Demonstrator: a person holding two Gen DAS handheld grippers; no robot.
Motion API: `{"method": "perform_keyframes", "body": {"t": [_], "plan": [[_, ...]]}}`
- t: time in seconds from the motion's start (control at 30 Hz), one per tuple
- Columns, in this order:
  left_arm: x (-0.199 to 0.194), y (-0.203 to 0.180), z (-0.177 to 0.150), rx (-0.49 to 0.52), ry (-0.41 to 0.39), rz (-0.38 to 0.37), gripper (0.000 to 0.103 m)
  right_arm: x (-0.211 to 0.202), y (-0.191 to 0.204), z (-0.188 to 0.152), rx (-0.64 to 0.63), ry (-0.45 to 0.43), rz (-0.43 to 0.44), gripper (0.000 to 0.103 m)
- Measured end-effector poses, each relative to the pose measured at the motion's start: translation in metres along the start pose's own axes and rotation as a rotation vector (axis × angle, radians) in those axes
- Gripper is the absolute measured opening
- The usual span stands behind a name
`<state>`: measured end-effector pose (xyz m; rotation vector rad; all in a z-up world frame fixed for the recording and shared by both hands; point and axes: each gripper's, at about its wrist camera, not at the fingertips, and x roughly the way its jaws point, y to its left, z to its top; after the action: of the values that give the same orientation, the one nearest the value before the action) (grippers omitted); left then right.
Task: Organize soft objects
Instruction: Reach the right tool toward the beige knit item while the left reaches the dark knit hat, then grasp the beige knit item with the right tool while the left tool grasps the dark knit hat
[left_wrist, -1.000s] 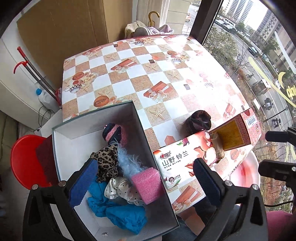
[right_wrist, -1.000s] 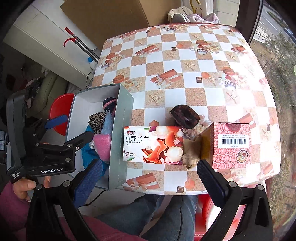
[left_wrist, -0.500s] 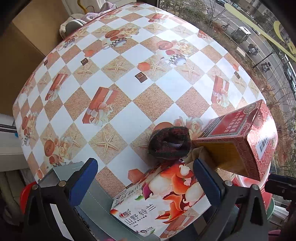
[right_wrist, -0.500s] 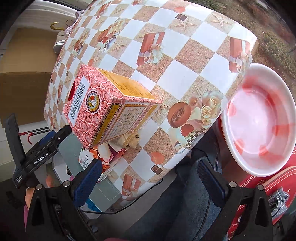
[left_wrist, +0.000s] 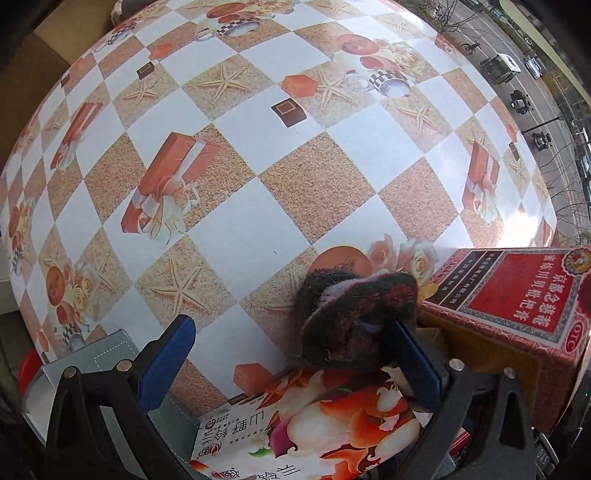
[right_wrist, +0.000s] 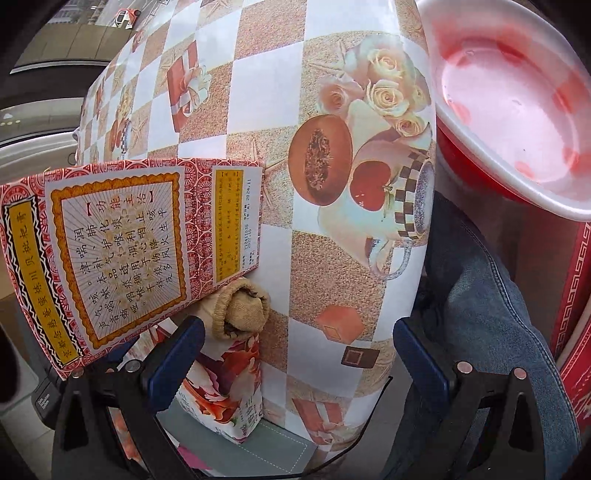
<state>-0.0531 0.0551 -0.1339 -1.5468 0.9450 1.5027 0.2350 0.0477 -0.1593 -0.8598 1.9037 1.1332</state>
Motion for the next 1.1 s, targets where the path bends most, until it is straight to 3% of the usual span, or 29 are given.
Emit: {"method": "perform_keyframes", "body": {"t": [0.13, 0.27, 0.37, 0.43, 0.5, 0.6, 0.7, 0.8, 0.97, 1.1], "plan": [[-0.009, 0.02, 0.006, -0.08, -0.043, 0.055, 0.103, 0.023, 0.007, -0.009, -0.041, 0.019, -0.052, 0.103], [-0.023, 0.04, 0.003, -0.1, -0.071, 0.105, 0.103, 0.022, -0.008, -0.005, -0.045, 0.024, -0.273, 0.103], [-0.035, 0.056, -0.006, -0.112, -0.091, 0.08, 0.103, 0.0, -0.043, 0.004, 0.011, 0.029, -0.35, 0.103], [-0.047, 0.062, -0.011, -0.122, -0.13, 0.016, 0.103, -0.013, -0.049, 0.008, 0.0, 0.04, -0.271, 0.103], [-0.051, 0.051, -0.007, -0.101, -0.146, -0.04, 0.103, -0.02, -0.041, 0.008, 0.005, 0.043, -0.109, 0.103], [-0.05, 0.025, -0.002, -0.028, -0.111, -0.061, 0.103, -0.014, 0.0, 0.005, -0.054, 0.021, 0.025, 0.103], [-0.038, -0.002, -0.001, 0.018, -0.078, -0.019, 0.103, 0.004, 0.023, -0.008, -0.126, 0.033, -0.002, 0.103], [-0.021, -0.004, 0.001, 0.001, -0.046, -0.018, 0.103, 0.014, 0.022, -0.016, -0.082, 0.009, -0.04, 0.103], [-0.003, -0.008, 0.007, -0.022, -0.019, -0.016, 0.103, 0.017, 0.028, -0.013, -0.01, -0.059, 0.008, 0.103], [0.009, -0.01, 0.012, -0.025, 0.015, -0.011, 0.102, 0.028, 0.042, -0.005, -0.006, -0.058, 0.036, 0.103]]}}
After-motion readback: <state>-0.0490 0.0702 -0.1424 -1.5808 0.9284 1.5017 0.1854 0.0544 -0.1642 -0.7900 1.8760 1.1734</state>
